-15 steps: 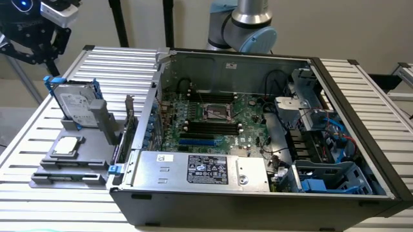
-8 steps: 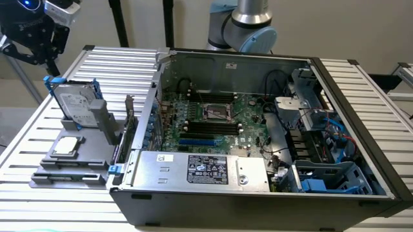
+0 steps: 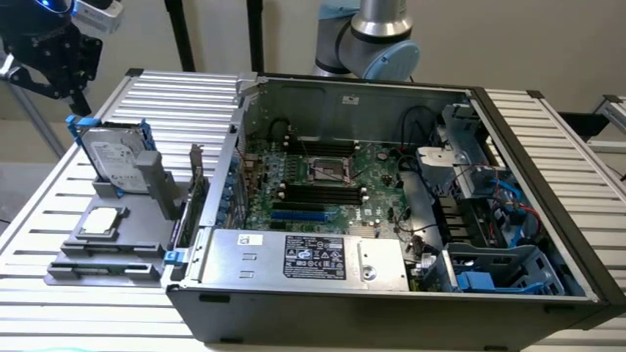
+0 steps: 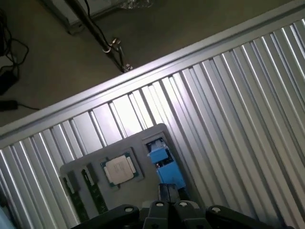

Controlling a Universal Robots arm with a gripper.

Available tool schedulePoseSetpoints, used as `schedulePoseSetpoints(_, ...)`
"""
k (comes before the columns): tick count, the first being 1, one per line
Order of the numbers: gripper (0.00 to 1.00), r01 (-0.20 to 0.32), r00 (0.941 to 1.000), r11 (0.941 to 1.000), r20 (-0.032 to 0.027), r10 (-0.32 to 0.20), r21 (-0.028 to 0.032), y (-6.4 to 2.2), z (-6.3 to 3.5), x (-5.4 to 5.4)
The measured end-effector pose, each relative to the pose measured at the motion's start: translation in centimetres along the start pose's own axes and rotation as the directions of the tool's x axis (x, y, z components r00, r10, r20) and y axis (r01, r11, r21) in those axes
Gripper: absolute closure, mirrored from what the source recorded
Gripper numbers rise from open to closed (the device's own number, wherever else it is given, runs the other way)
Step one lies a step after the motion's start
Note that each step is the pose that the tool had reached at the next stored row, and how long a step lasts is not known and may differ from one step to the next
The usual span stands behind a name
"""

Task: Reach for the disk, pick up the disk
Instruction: 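Pick up the disk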

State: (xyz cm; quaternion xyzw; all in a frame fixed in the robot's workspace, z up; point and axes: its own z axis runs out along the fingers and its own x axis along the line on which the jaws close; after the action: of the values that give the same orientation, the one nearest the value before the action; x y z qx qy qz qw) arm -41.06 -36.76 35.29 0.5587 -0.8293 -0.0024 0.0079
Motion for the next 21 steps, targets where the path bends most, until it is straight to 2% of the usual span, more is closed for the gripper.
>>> schedulePoseSetpoints(5, 0.89, 0.084, 0.9965, 0.9965, 0.0024, -0.084, -0.0005, 0.0, -0.01, 0.0)
schedulePoseSetpoints(11, 0.89, 0.171, 0.9852, 0.9853, 0.0097, -0.171, -0.0018, 0.0, 0.0, 0.0)
schedulePoseSetpoints(16, 0.89, 0.25, 0.9682, 0.9683, 0.0123, -0.25, -0.0019, 0.0, 0.0, 0.0)
schedulePoseSetpoints(21, 0.89, 0.329, 0.9442, 0.9443, 0.0139, -0.329, -0.0017, 0.0, 0.0, -0.01)
